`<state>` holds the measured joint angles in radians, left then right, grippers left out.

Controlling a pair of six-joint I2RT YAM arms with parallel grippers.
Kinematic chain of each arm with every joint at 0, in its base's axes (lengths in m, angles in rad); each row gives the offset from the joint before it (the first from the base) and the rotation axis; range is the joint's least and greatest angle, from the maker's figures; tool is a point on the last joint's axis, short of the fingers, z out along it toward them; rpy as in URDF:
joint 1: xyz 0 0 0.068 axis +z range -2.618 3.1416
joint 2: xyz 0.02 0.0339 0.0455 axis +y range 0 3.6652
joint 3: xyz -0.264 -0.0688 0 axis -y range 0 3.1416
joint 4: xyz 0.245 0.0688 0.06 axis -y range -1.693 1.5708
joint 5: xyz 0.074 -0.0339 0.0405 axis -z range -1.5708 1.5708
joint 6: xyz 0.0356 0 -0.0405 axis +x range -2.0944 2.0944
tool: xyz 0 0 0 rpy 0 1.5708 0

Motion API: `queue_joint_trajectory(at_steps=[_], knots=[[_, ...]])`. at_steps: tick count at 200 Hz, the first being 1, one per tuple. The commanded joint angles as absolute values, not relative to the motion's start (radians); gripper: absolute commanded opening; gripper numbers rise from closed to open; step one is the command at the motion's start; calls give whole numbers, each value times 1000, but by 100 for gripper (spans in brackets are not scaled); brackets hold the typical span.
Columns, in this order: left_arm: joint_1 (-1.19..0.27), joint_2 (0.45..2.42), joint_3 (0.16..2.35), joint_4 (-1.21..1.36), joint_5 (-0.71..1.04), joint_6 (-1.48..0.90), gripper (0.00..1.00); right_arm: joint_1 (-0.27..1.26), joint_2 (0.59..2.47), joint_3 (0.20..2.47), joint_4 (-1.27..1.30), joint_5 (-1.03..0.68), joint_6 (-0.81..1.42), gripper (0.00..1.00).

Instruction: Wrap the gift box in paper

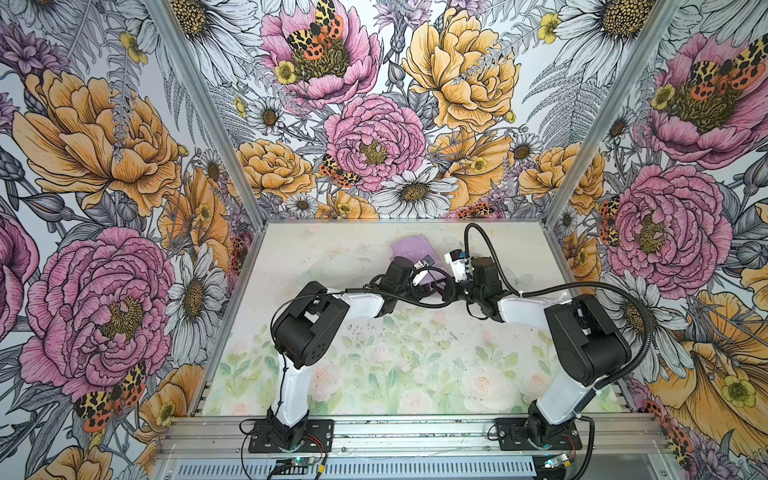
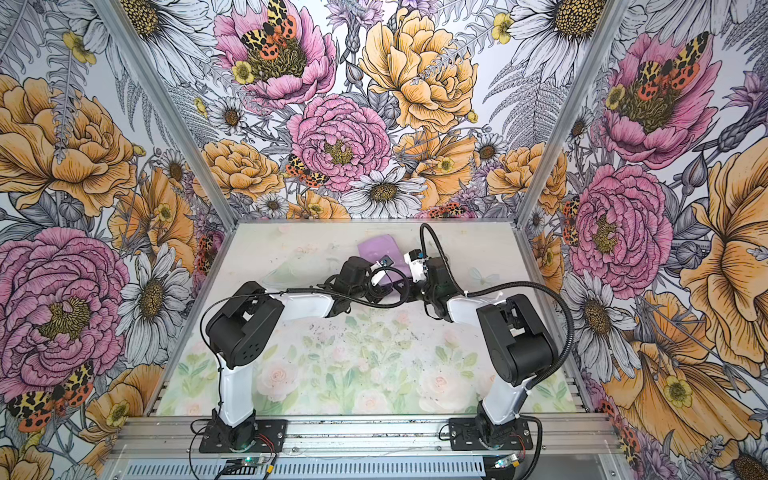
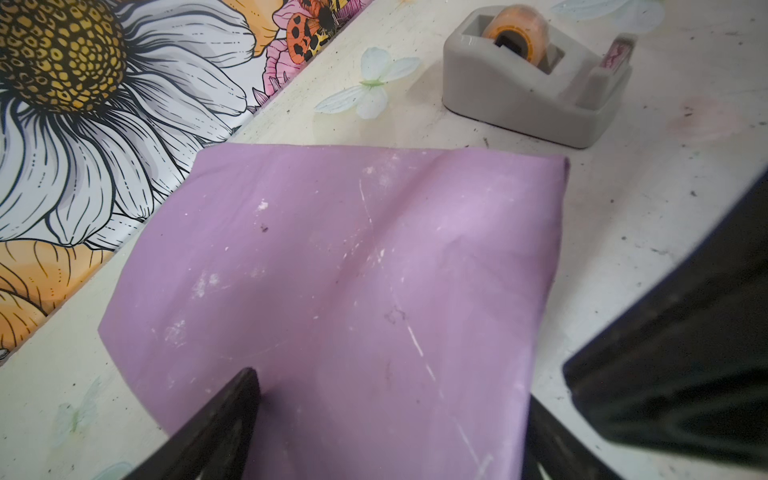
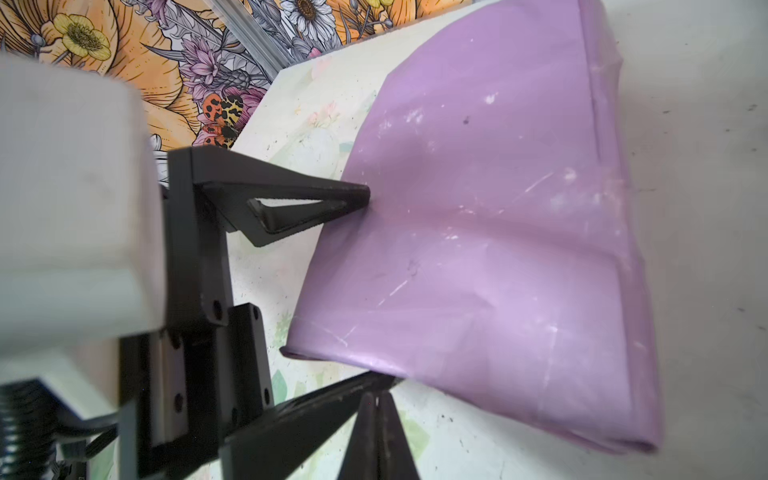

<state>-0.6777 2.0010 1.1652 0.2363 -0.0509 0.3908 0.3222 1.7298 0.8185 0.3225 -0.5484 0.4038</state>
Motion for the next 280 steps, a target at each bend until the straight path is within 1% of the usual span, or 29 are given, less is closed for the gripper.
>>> queue_joint_trajectory(at_steps=[1, 74, 120, 159, 181, 198, 228, 280], knots=[[-657, 2075, 1136, 48, -37, 342, 86, 328, 1753, 842, 344, -515, 401, 0], [-659, 2078, 1135, 48, -38, 344, 86, 321, 1835, 869, 423, -456, 418, 0], [-658, 2078, 1136, 45, -42, 346, 86, 316, 1867, 864, 494, -456, 453, 0], [-659, 2077, 1135, 45, -43, 347, 86, 311, 1772, 792, 442, -444, 421, 11], [-660, 2079, 1136, 43, -43, 348, 86, 310, 1709, 747, 403, -444, 404, 14], [-660, 2078, 1138, 44, -45, 348, 86, 311, 1675, 729, 384, -446, 400, 13], [-660, 2078, 1140, 41, -46, 348, 86, 312, 1652, 744, 390, -459, 408, 9], [-660, 2082, 1143, 41, -46, 347, 86, 315, 1694, 804, 391, -468, 409, 2]])
